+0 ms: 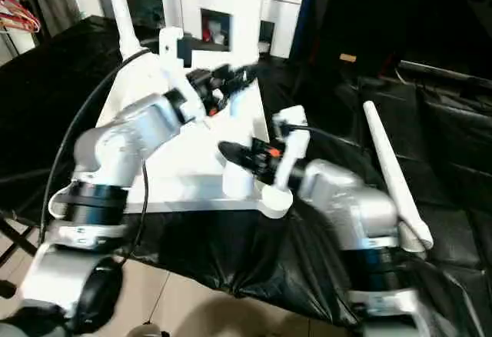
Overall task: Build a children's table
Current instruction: Pick table leg
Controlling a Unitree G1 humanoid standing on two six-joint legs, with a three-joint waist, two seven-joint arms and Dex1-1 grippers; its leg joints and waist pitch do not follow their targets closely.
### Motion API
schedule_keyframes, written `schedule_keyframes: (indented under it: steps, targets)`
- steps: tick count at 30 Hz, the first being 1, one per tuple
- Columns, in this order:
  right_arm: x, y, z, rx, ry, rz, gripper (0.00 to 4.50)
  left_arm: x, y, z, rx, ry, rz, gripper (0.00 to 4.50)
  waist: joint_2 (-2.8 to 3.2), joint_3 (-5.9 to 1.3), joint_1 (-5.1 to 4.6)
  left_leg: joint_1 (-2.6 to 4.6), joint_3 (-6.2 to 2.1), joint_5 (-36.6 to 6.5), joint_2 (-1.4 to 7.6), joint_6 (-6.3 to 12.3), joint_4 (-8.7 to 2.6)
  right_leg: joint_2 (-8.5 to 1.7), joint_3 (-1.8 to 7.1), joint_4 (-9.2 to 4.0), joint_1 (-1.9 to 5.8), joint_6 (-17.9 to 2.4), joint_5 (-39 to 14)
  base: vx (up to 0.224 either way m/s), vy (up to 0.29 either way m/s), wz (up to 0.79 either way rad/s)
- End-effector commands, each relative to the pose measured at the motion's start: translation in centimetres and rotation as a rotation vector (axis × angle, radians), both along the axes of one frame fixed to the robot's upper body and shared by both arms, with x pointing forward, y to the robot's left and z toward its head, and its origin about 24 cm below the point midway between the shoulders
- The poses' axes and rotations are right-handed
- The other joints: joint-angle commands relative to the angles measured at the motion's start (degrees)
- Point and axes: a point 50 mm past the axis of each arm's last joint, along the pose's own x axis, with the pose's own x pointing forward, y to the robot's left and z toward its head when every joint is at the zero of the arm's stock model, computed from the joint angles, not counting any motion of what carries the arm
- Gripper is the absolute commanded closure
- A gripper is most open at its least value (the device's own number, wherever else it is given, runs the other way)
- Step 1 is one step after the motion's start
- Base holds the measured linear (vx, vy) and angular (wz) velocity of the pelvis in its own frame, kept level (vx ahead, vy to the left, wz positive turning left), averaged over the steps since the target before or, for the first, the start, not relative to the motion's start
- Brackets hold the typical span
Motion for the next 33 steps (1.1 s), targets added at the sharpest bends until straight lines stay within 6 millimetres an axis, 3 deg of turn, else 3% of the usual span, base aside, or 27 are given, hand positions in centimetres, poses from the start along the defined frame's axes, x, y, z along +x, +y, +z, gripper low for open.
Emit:
schedule_keyframes:
  steps: [1,9,16,17,19,26,27,29,31,33]
  targets:
    - [0.5,0.2,2.0,0.000,-0.099,-0.055,2.64,0.3,-0.3,0.5,0.006,0.007,0.071,1.86,-0.15,-4.51,-0.23,-0.16,0.82,-4.18,-0.80,-0.29,-3.75,-1.44,1.38,-3.04,4.05,-10.31,-4.40,0.000,0.000,0.00]
    - [0.5,1.2,2.2,0.009,-0.093,-0.083,2.64,-0.1,-1.2,0.3,0.015,0.023,0.095,2.43,-0.02,-4.34,-0.42,-0.23,0.70,-6.53,-0.82,-1.02,-4.03,-1.40,1.36,-3.55,3.89,-7.83,-7.83,0.000,0.000,0.00]
    - [0.6,1.3,2.2,-0.010,-0.107,-0.116,2.64,-0.3,-1.2,0.5,-0.011,0.006,0.094,2.64,0.17,-4.40,-0.46,-0.10,0.73,-5.96,-0.89,-1.03,-3.96,-1.31,1.38,-3.37,3.82,-8.35,-5.51,0.000,0.000,0.00]
    - [0.7,1.0,2.3,-0.007,-0.110,-0.124,2.08,-0.4,-1.2,0.4,-0.004,-0.011,0.070,2.64,0.16,-4.42,-0.48,-0.06,0.74,-5.96,-0.88,-0.98,-3.94,-1.30,1.39,-3.33,3.81,-8.40,-5.34,0.000,0.000,0.00]
    - [0.8,0.6,2.3,0.000,-0.110,-0.109,1.91,-0.6,-1.2,0.4,0.001,-0.035,0.016,2.64,0.33,-4.35,-0.46,-0.08,0.73,-6.30,-0.92,-0.94,-4.01,-1.31,1.38,-3.41,3.80,-8.43,-5.79,0.000,0.000,0.00]
    - [-0.5,-1.3,2.2,0.056,-0.064,0.147,1.29,-1.8,-0.8,0.6,-0.042,-0.095,-0.272,2.67,0.27,-4.39,-0.09,0.00,0.90,-6.35,-0.89,0.35,-3.87,-1.26,1.40,-3.12,4.07,-10.62,-3.59,0.000,0.000,0.00]
    - [-1.5,-1.9,1.9,0.014,-0.060,0.264,1.17,-2.2,-0.7,1.1,-0.076,-0.133,-0.369,2.67,0.15,-4.51,0.04,0.04,0.83,-6.18,-0.93,0.54,-3.72,-1.31,1.28,-3.10,4.29,-11.02,-3.64,0.000,0.000,0.00]
    - [-1.8,-2.1,1.8,-0.003,-0.059,0.300,1.02,-2.4,-0.6,1.3,-0.091,-0.150,-0.400,2.67,0.23,-4.38,0.13,0.11,0.92,-5.60,-0.74,0.93,-3.71,-1.33,1.45,-2.98,4.04,-11.67,-2.47,0.000,0.000,0.00]
    - [-2.4,-2.4,1.7,0.001,-0.052,0.366,0.99,-2.8,-0.5,1.7,-0.147,-0.175,-0.478,2.67,-0.04,-4.31,-0.03,-0.24,0.93,-6.01,-0.77,1.02,-3.72,-1.45,1.38,-2.96,4.23,-12.25,-3.62,0.000,0.000,0.00]
    - [-2.8,-2.7,1.8,0.016,-0.047,0.409,0.99,-3.2,-0.3,2.1,-0.198,-0.193,-0.539,2.67,-0.06,-4.25,0.23,0.01,1.03,-6.84,-0.72,1.33,-3.72,-1.60,1.43,-3.30,4.15,-12.17,-6.31,0.000,0.000,0.00]
